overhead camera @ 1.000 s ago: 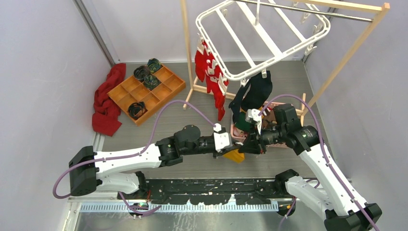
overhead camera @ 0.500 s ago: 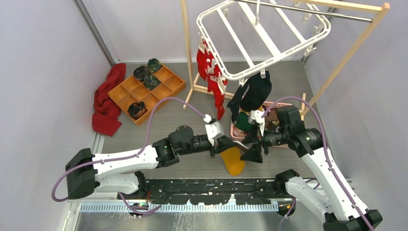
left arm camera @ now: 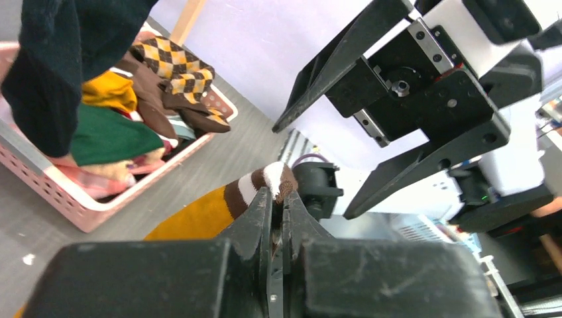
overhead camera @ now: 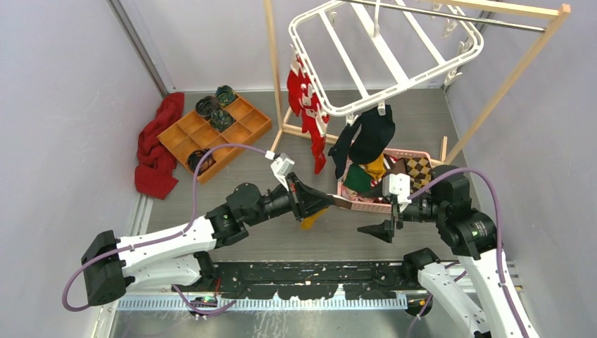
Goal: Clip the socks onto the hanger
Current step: Pick up the sock from the bin.
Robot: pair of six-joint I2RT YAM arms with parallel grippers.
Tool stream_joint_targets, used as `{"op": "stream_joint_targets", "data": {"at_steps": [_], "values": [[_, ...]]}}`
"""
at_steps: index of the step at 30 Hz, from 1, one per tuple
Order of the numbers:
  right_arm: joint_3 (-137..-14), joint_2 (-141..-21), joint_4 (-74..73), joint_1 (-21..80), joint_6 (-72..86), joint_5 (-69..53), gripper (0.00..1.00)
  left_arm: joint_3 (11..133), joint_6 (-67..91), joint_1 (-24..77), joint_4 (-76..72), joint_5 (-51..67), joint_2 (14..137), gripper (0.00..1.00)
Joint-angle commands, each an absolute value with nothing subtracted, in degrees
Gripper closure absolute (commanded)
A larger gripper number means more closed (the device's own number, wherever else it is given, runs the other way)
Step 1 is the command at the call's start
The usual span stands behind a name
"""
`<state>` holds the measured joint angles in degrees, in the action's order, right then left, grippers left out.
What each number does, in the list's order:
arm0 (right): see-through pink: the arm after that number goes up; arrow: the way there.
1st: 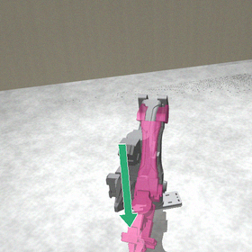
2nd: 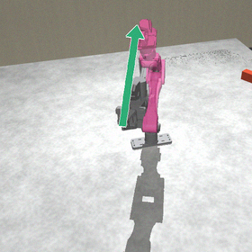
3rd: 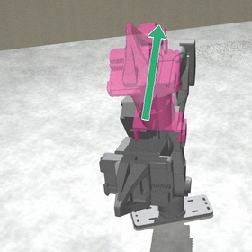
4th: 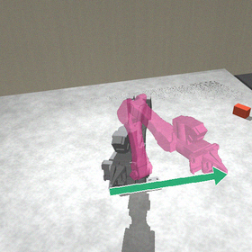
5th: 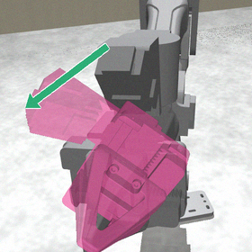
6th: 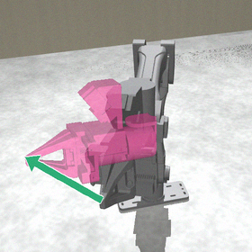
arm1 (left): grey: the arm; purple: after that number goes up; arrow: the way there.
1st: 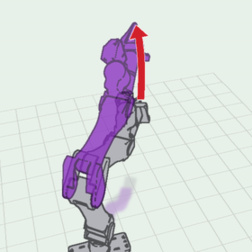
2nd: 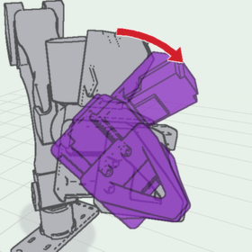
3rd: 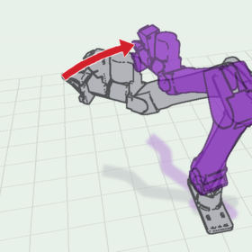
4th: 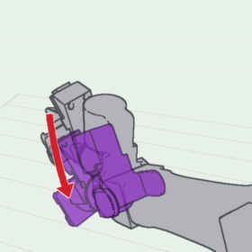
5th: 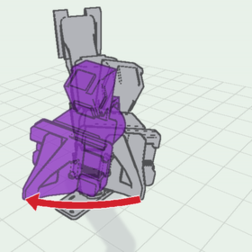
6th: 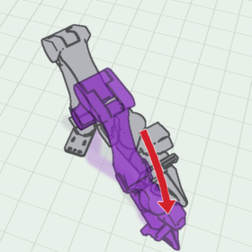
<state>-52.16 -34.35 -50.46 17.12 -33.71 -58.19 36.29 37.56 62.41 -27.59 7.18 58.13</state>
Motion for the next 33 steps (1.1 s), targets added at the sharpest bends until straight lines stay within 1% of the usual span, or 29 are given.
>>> {"op": "stream_joint_targets", "data": {"at_steps": [1, 8, 13, 16, 22, 29, 31, 33], "values": [[-50.65, -32.96, -34.36, 17.04, -29.85, -56.75, 0.1, 39.04, 49.55, 61.97, -30.43, 5.39, 58.46, 1.0], [-51.02, -33.75, -31.43, 19.5, -30.23, -54.01, 0.16, 42.57, 61.3, 61.95, -27.26, 2.72, 60.39, 1.0], [-50.54, -33.6, -29.79, 22.92, -30.18, -49.86, 0.18, 43.2, 66.76, 61.96, -26.93, 1.44, 61.37, 1.0], [-50.54, -33.99, -28.84, 24.74, -30.15, -47.37, 0.22, 43.53, 69.35, 61.96, -26.89, 1.47, 62.05, 1.0], [-50.84, -35.34, -26.79, 27.51, -30.8, -43.37, 0.35, 44.6, 72.05, 61.96, -27.04, 3.14, 63.59, 1.0], [-50.67, -35.91, -27.52, 29.78, -34.62, -40.67, 0.46, 44.91, 74.45, 61.87, -28.27, 4.06, 64.11, 1.0], [-50.84, -36.03, -27.32, 30.04, -34.71, -39.42, 0.54, 44.99, 74.74, 61.87, -28.56, 4.41, 64.24, 1.0], [-51.24, -35.99, -27.08, 30.06, -34.72, -38.81, 0.64, 44.96, 75.01, 61.83, -28.41, 4.63, 64.35, 1.0]]}}
